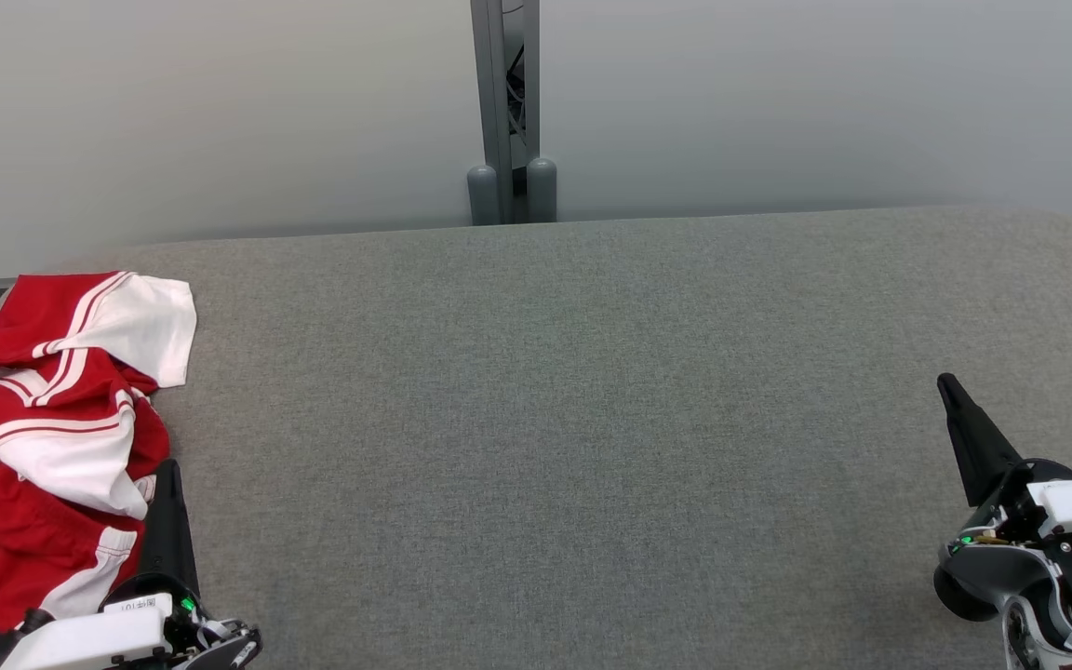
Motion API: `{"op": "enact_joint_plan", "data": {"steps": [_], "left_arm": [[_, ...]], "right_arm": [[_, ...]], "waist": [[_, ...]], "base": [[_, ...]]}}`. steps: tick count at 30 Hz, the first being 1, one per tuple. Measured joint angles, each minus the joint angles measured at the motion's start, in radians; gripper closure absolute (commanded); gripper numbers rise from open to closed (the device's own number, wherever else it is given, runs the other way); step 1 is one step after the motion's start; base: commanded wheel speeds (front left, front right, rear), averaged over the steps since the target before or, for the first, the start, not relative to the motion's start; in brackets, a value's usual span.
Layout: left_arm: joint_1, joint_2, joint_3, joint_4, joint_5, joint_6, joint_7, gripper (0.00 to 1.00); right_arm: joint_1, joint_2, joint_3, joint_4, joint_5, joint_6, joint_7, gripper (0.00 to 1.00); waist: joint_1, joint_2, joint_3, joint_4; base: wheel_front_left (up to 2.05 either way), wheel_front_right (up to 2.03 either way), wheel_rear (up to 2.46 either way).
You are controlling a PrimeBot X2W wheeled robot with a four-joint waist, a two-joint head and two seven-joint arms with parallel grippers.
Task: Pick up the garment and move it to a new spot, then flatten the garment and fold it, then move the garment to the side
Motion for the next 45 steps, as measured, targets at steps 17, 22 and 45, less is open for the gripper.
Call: {"op": "enact_joint_plan", "data": {"steps": [17,22,45], "left_arm": [[0.053,-0.018,-0.011,0.058,0.002,0.001,-0.003,0.00],[0.054,-0.019,-0.027,0.054,0.015,0.001,-0.016,0.00],[0.045,-0.014,-0.054,0.000,0.351,0.027,-0.059,0.00]], "right_arm": [[0.079,0.028,0.012,0.050,0.000,-0.002,-0.011,0.00],[0.085,0.028,0.029,0.036,-0.010,-0.001,-0.048,0.00],[0.143,0.021,0.045,-0.097,-0.330,-0.001,-0.194,0.00]], "waist": [[0.0000,0.0000,-0.001,0.000],[0.0000,0.0000,-0.004,0.000],[0.0000,0.0000,-0.012,0.001]], "base": [[0.00,0.00,0.00],[0.00,0.00,0.00],[0.00,0.00,0.00]]}}
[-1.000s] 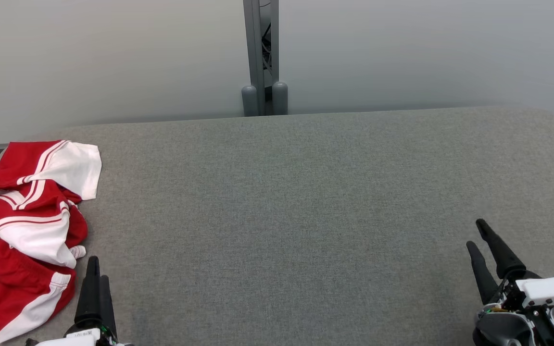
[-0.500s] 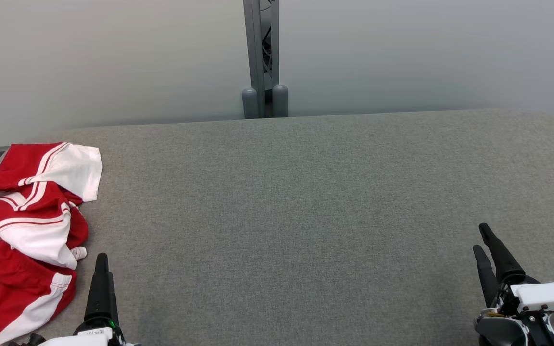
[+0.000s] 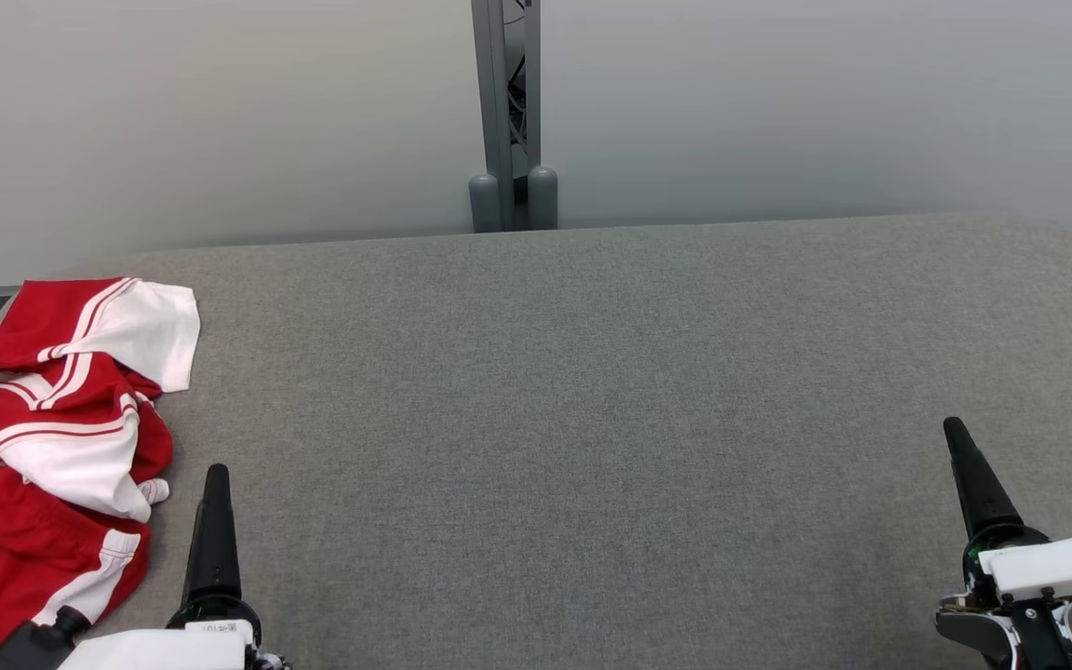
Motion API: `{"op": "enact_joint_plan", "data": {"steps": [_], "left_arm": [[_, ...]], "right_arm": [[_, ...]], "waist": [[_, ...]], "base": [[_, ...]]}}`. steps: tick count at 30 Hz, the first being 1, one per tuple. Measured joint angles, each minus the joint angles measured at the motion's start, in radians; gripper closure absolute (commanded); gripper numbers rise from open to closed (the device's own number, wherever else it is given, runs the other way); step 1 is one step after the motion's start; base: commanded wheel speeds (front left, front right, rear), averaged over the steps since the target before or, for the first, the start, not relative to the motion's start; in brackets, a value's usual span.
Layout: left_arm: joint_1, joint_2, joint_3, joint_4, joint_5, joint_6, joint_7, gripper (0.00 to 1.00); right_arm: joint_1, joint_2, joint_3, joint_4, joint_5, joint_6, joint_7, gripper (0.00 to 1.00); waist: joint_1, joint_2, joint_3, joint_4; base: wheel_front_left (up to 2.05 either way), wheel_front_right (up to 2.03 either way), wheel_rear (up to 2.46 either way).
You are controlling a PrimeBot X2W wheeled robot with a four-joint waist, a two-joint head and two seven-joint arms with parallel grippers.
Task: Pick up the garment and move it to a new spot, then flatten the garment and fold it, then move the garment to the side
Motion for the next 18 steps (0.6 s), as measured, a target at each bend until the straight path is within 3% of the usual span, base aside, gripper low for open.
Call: {"op": "enact_joint_plan", "data": {"steps": [18], "left_arm": [[-0.006,0.011,-0.017,-0.018,0.450,0.025,-0.030,0.00]], "right_arm": [[0.041,-0.005,0.053,-0.108,-0.427,0.000,-0.093,0.00]], "waist": [[0.0001,0.0000,-0.007,0.004]], "base": [[0.00,0.00,0.00]]}}
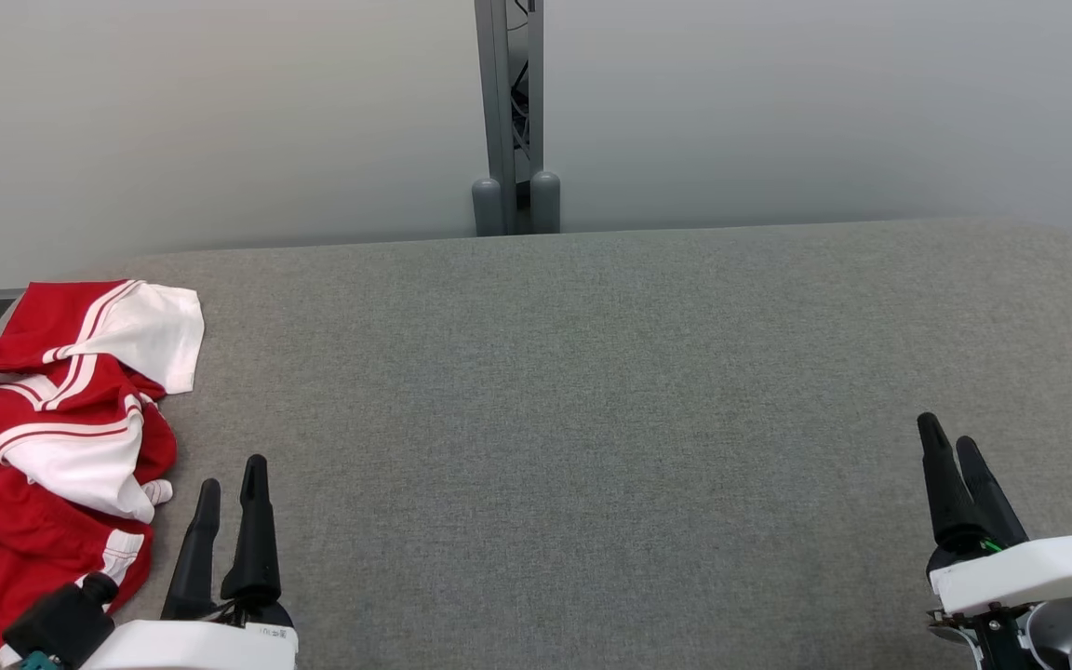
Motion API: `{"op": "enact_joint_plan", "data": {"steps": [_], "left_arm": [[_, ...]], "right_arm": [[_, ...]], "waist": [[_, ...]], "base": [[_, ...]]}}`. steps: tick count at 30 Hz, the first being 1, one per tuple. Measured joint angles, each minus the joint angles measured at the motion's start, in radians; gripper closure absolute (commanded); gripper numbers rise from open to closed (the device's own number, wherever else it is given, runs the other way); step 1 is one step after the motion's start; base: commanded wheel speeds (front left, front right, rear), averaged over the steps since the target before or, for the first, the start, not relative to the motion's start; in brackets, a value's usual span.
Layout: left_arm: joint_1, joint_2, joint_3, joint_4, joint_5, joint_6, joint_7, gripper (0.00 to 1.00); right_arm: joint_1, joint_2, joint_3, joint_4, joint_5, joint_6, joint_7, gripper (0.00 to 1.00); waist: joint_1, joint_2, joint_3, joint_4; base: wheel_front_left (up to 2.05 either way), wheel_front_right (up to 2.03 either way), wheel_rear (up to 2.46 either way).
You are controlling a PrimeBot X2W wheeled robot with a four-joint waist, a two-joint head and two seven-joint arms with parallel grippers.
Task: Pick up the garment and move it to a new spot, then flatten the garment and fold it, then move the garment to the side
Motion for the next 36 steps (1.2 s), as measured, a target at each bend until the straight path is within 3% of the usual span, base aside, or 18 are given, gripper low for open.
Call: {"op": "enact_joint_plan", "data": {"steps": [13,36], "left_arm": [[-0.002,0.028,-0.017,0.047,0.216,0.040,-0.019,0.00],[-0.003,0.059,-0.026,0.154,0.456,0.093,-0.045,0.00]], "right_arm": [[0.015,-0.003,0.026,-0.014,-0.209,0.000,-0.058,0.00],[0.042,-0.008,0.075,-0.015,-0.485,0.000,-0.148,0.00]], "waist": [[0.0000,0.0000,-0.009,-0.001],[0.0000,0.0000,-0.033,-0.005]], "base": [[0.00,0.00,0.00],[0.00,0.00,0.00]]}}
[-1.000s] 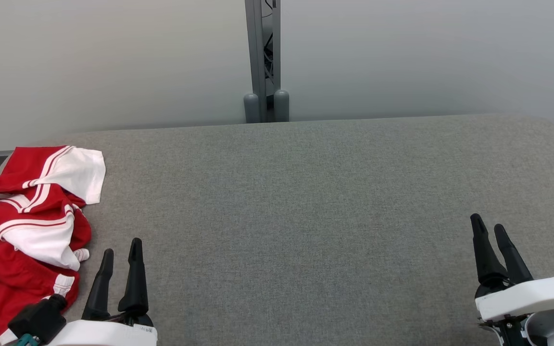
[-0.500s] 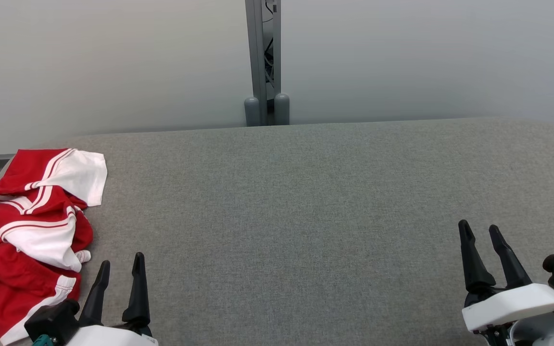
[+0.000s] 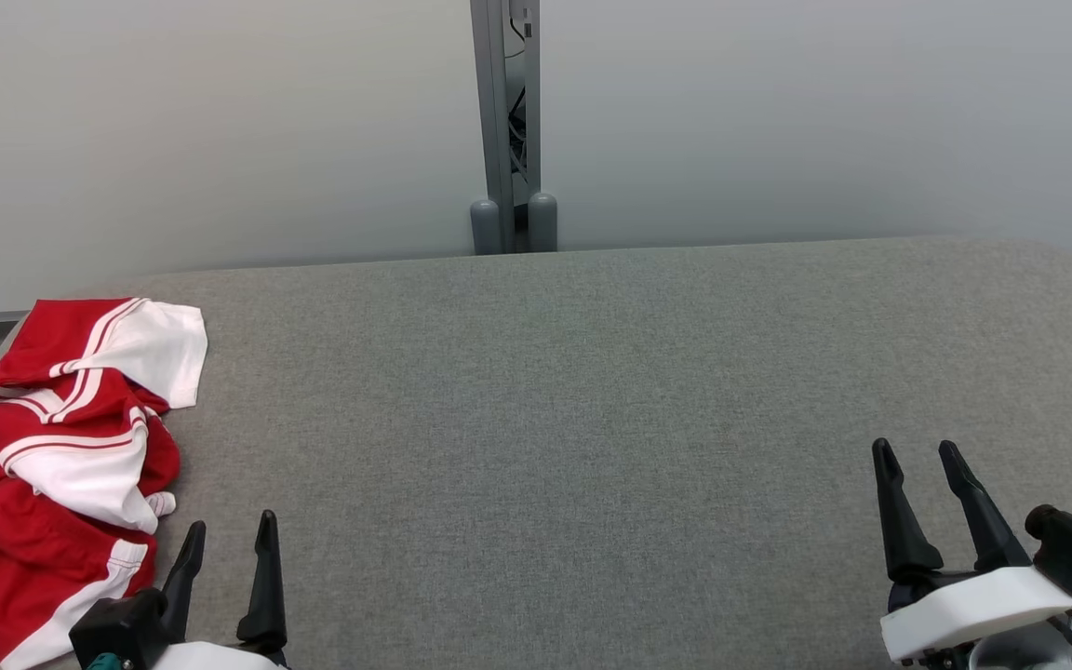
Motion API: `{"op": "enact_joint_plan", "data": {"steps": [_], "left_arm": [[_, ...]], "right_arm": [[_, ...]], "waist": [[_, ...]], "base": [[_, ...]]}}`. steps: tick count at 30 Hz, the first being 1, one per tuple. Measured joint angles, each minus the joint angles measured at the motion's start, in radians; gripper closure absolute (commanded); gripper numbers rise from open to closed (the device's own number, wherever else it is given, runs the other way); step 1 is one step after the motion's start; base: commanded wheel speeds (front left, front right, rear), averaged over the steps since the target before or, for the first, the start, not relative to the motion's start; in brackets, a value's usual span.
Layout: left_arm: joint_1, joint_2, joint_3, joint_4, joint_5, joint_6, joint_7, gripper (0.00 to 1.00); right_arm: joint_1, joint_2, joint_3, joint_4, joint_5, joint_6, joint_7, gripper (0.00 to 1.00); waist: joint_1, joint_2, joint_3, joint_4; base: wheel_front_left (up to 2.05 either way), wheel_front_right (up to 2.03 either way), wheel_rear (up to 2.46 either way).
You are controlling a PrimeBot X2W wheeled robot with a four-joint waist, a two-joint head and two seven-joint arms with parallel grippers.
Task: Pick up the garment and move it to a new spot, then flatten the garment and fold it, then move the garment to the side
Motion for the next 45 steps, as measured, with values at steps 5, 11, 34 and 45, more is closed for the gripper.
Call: {"op": "enact_joint_plan", "data": {"steps": [5,11,34,45], "left_arm": [[0.000,0.001,-0.003,0.005,0.036,0.004,-0.007,0.00],[0.001,-0.002,-0.005,0.008,0.065,0.004,-0.010,0.00],[0.005,-0.011,0.001,0.030,0.195,0.013,-0.033,0.00],[0.005,-0.018,0.016,0.044,0.215,0.013,-0.038,0.00]], "right_arm": [[0.010,0.000,0.004,-0.001,-0.045,0.000,-0.017,0.00],[0.015,-0.001,0.009,-0.003,-0.082,0.000,-0.033,0.00],[0.036,-0.004,0.027,-0.034,-0.236,0.000,-0.097,0.00],[0.041,-0.005,0.021,-0.037,-0.279,0.000,-0.121,0.00]], "waist": [[0.0000,0.0000,-0.005,0.001],[0.0000,0.0000,-0.008,0.002],[0.0000,0.0000,-0.010,0.005],[0.0000,0.0000,-0.013,0.003]], "base": [[0.00,0.00,0.00],[0.00,0.00,0.00],[0.00,0.00,0.00],[0.00,0.00,0.00]]}}
